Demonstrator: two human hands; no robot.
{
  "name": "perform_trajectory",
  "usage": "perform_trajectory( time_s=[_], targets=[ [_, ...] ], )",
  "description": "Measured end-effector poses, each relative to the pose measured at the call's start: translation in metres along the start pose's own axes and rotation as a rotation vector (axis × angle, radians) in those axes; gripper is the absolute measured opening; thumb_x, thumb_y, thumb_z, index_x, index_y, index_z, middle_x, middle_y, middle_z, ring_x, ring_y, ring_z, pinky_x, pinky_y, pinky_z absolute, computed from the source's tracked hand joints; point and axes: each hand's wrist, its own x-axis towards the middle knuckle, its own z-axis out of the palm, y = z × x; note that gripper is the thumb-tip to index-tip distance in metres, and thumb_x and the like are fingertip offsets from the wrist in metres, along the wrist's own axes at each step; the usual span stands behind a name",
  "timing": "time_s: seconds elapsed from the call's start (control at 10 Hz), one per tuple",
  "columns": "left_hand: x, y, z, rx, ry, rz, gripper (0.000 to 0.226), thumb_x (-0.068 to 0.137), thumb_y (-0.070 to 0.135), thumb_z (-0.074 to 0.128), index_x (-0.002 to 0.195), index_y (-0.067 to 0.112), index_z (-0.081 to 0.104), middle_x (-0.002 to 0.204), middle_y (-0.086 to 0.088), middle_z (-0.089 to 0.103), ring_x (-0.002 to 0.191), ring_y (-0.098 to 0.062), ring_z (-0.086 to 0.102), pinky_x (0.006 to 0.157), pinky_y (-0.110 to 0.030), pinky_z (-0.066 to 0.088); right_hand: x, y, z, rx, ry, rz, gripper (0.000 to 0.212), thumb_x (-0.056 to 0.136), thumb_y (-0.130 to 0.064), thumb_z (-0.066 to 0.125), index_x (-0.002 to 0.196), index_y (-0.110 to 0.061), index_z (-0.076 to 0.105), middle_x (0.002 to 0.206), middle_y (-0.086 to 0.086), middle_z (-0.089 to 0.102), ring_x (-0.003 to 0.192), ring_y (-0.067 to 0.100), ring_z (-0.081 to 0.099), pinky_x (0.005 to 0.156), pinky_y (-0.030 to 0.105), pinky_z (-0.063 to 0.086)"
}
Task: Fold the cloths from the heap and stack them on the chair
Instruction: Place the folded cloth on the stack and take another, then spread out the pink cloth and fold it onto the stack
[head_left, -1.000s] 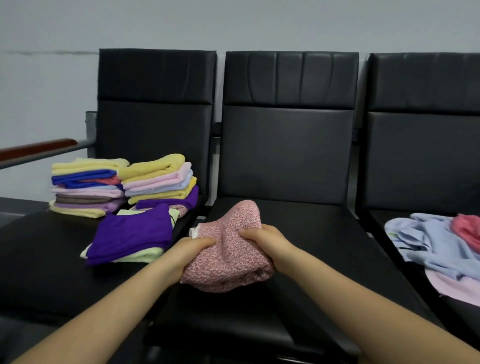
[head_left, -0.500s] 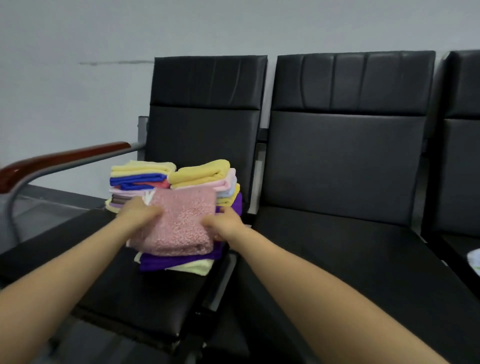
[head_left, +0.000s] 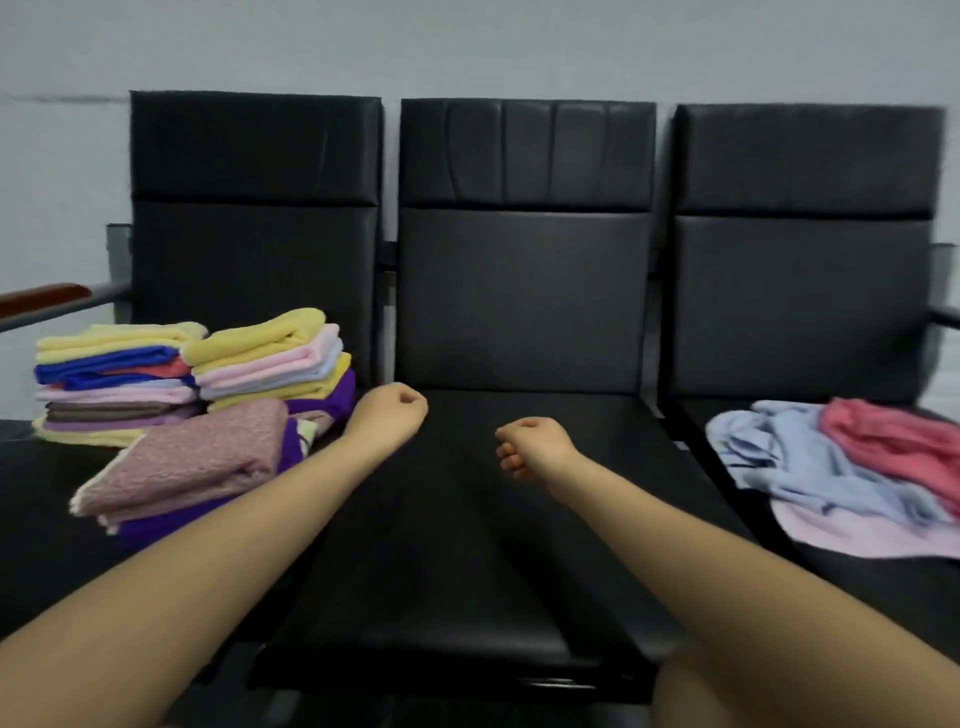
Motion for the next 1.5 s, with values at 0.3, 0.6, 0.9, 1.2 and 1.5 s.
perform_trajectory(
  time_s=[0.3,0.6,0.9,1.2,1.5],
  targets=[
    [-0.045,0.144,0.21,-0.437,-0.486,-0.177,0.008,0.096,0.018,0.054,0.092,0.015,0.061,0.079,-0.002,0.061,0.063,-0.013,0.055,0.057,-0.024,0.047,-0.034,0.073,-0.248,0.006,0.403,0.097,0.022,0.094,-0.005,0.045,0.075,-0.013,0.053,0.062,0.003,0.047,0.036,0.008,0.041,0.04,0.014,0.026],
    [-0.062,0.262,0.354,-0.579,-0.688,-0.129,0.021,0.095,0.007,0.051,0.075,0.011,0.055,0.07,-0.005,0.055,0.05,-0.015,0.05,0.047,-0.021,0.046,-0.062,0.125,-0.448,-0.243,1.1,0.037,0.041,0.099,-0.034,0.041,0.104,-0.002,0.065,0.111,0.022,0.065,0.105,0.036,0.058,0.084,0.037,0.04],
    [-0.039,0.329,0.44,-0.648,-0.794,-0.198,0.03,0.083,0.034,0.071,0.092,0.007,0.059,0.071,-0.008,0.056,0.055,-0.016,0.051,0.049,-0.022,0.043,-0.013,0.155,-0.485,0.086,0.87,0.176,0.048,0.087,-0.031,0.07,0.12,0.004,0.061,0.121,0.019,0.064,0.098,0.029,0.06,0.073,0.027,0.045],
    [-0.018,0.36,0.378,-0.664,-0.558,-0.014,0.018,0.099,0.009,0.044,0.105,0.011,0.06,0.094,-0.013,0.062,0.102,-0.025,0.058,0.086,-0.035,0.047,-0.028,0.08,-0.475,0.252,0.918,-0.201,0.023,0.093,-0.015,0.059,0.072,-0.014,0.066,0.077,0.01,0.066,0.076,0.024,0.062,0.069,0.021,0.054],
    [-0.002,0.341,0.274,-0.481,-0.457,-0.018,0.027,0.089,0.006,0.047,0.1,0.001,0.07,0.081,-0.021,0.065,0.067,-0.031,0.064,0.05,-0.029,0.051,-0.036,-0.041,-0.425,0.214,0.899,-0.307,0.026,0.092,-0.017,0.047,0.072,-0.02,0.063,0.077,0.002,0.063,0.082,0.024,0.058,0.085,0.039,0.05]
  ],
)
